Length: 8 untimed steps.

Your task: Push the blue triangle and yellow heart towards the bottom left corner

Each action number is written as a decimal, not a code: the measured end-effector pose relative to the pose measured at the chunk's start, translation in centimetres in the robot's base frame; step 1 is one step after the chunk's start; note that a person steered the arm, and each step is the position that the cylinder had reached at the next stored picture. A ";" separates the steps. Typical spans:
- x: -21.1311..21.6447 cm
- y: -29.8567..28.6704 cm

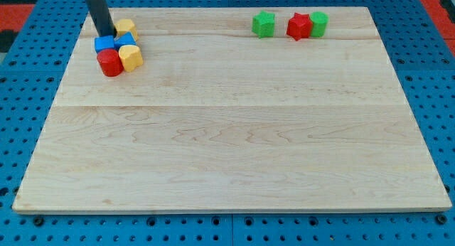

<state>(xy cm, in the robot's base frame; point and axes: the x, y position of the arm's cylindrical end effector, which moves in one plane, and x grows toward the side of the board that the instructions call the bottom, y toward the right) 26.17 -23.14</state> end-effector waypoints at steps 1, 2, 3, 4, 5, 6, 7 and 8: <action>-2.4 0.1; -2.2 5.3; 1.6 4.7; 3.5 5.0; 6.3 5.2; 10.2 6.0; 14.0 7.9; 17.6 10.2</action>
<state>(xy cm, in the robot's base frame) 43.75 -12.99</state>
